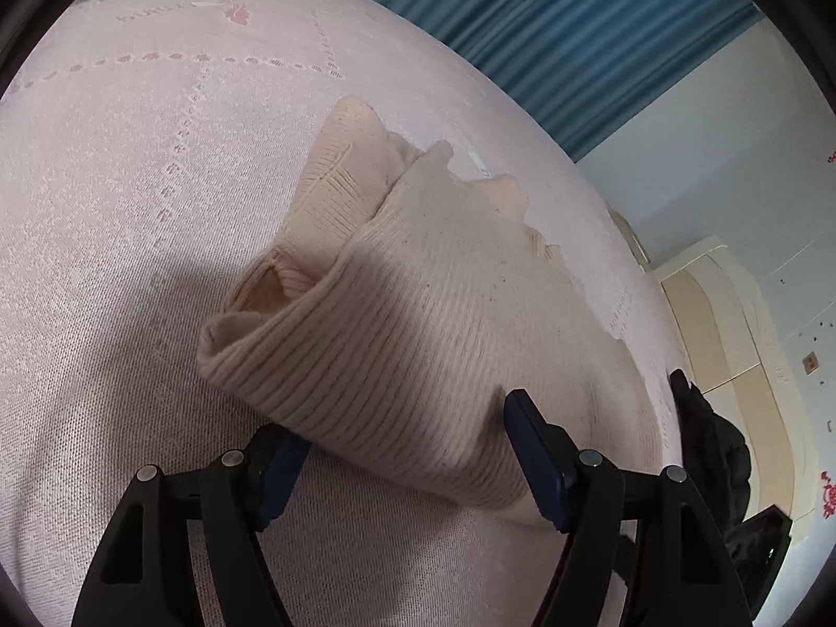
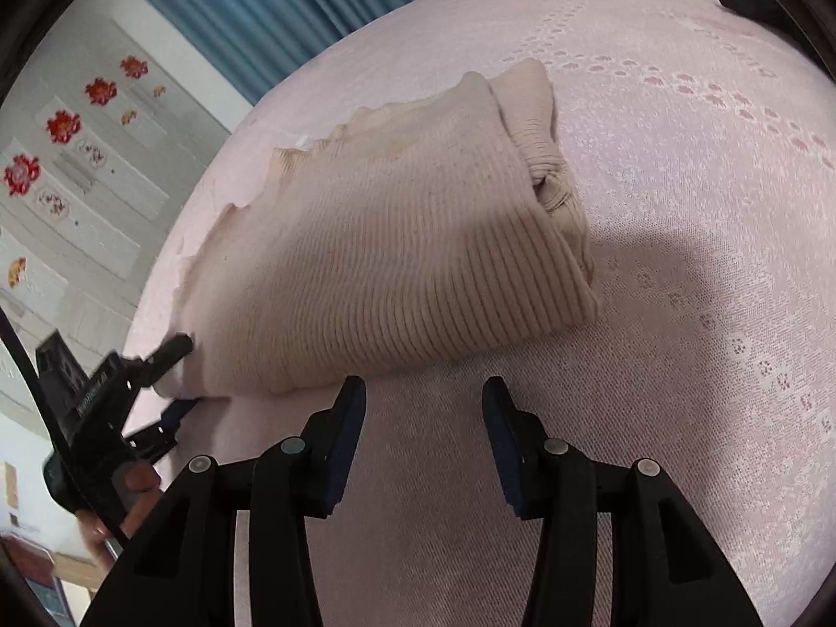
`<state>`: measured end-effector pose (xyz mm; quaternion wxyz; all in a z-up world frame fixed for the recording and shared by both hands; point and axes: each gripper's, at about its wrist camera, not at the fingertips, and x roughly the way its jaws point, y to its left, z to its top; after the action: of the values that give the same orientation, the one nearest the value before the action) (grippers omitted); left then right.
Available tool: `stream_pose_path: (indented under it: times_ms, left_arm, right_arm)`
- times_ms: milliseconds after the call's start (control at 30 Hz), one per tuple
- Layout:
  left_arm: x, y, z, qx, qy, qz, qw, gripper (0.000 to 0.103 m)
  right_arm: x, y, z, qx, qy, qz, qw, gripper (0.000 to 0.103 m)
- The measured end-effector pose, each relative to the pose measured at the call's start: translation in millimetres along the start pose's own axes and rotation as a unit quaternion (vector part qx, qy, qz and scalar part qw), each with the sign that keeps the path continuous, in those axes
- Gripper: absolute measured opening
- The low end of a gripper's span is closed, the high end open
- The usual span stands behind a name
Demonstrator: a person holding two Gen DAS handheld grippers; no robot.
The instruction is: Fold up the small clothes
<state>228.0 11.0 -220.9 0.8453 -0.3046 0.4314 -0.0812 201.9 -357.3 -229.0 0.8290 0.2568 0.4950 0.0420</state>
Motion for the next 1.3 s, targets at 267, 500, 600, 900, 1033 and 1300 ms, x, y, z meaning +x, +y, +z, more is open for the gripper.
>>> stream_pose_path:
  times_ms: [267, 500, 600, 900, 1033, 1300]
  left_arm:
    - [5.4, 6.4, 8.4, -0.023, -0.011, 0.010, 0.9996, 0.050]
    - [8.2, 7.3, 6.7, -0.028, -0.026, 0.012, 0.9992, 0.010]
    - [-2.0, -4.1, 1.3, -0.001, -0.046, 0.019, 0.9988, 0.010]
    - [-51.1, 20.7, -38.4, -0.026, -0.030, -0.005, 0.9992, 0.010]
    - [-82.8, 23.3, -69.8, -0.002, -0.037, 0.009, 0.9993, 0.010]
    - [-122.8, 31.6, -109.5, 0.043, -0.029, 0.040, 0.9979, 0.019]
  right_arm:
    - [6.3, -16.7, 26.4, 0.068, -0.030, 0.013, 0.997, 0.046]
    - [11.2, -16.2, 40.1, 0.056, -0.053, -0.018, 0.997, 0.009]
    - [-1.9, -6.0, 38.9, 0.027, -0.079, -0.012, 0.996, 0.009]
    - [-41.3, -29.3, 8.3, 0.045, -0.078, 0.027, 0.996, 0.008]
    - [-67.1, -30.5, -22.4, 0.031, -0.078, 0.032, 0.996, 0.008]
    - [-112.0, -38.2, -83.1, 0.003, -0.065, 0.020, 0.998, 0.011]
